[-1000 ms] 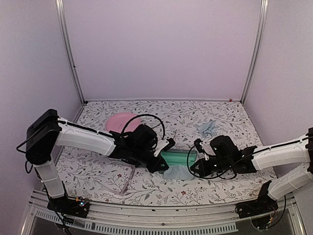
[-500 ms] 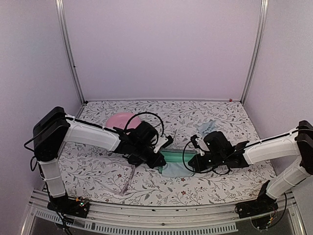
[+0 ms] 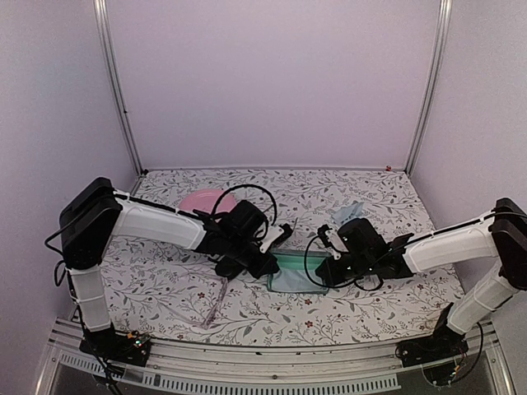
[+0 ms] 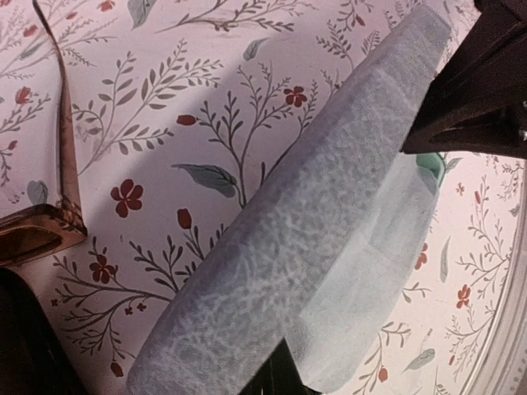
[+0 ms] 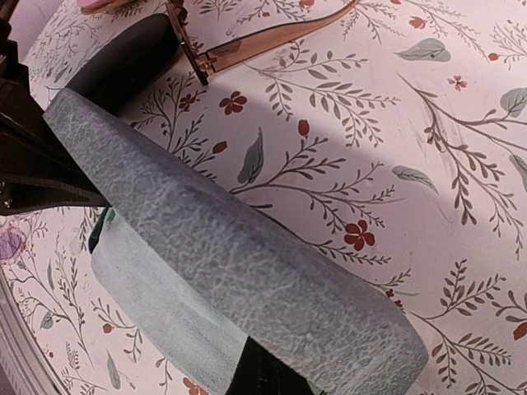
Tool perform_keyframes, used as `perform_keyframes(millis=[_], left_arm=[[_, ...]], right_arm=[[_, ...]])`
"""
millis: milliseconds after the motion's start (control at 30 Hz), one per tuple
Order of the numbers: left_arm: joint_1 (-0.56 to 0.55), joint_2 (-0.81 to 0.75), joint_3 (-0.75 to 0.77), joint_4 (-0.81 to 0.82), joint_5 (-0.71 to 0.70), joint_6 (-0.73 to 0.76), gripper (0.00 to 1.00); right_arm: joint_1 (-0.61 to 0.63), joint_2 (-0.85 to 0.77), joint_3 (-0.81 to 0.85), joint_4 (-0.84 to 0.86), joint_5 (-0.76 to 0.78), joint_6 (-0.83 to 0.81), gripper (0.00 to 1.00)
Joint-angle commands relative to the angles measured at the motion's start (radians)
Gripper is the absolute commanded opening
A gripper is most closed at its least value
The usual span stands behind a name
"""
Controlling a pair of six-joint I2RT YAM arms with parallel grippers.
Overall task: Organize the sunglasses
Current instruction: Place the folded cleaning cloth in the sunglasses case.
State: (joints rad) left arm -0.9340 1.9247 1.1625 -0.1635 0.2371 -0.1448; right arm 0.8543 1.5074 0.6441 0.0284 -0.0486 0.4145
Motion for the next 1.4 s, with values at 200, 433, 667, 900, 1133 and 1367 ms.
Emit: perform_keyframes(millis=[200, 433, 667, 900, 1133, 1367], left_arm=[[0.023, 0.06, 0.048, -0.013, -0.002, 0.034, 0.0], [0.023, 0.071, 0.043, -0.011, 0.008, 0.028, 0.0], [0.021, 0.057, 0.034, -0.007, 0.007, 0.021, 0.0], [0.019, 0.053, 0.029, -0.005, 0.007, 0.013, 0.0], [0.008, -0.004, 0.013, 0.008, 0.009, 0.002, 0.0], [0.0, -0.003, 0.0, 0.022, 0.013, -0.007, 0.0]], right_arm=[[-0.009, 0.034, 0.033, -0.005, 0.026, -0.029, 0.0], [-0.009, 0.028, 0.032, -0.016, 0.028, -0.03, 0.0], [-0.008, 0.016, 0.029, -0.016, 0.036, -0.031, 0.0], [-0.008, 0.01, 0.023, -0.001, 0.029, -0.033, 0.0], [-0.007, -0.005, 0.008, 0.029, 0.01, -0.04, 0.0], [-0.007, -0.005, 0.0, 0.035, 0.006, -0.04, 0.01]])
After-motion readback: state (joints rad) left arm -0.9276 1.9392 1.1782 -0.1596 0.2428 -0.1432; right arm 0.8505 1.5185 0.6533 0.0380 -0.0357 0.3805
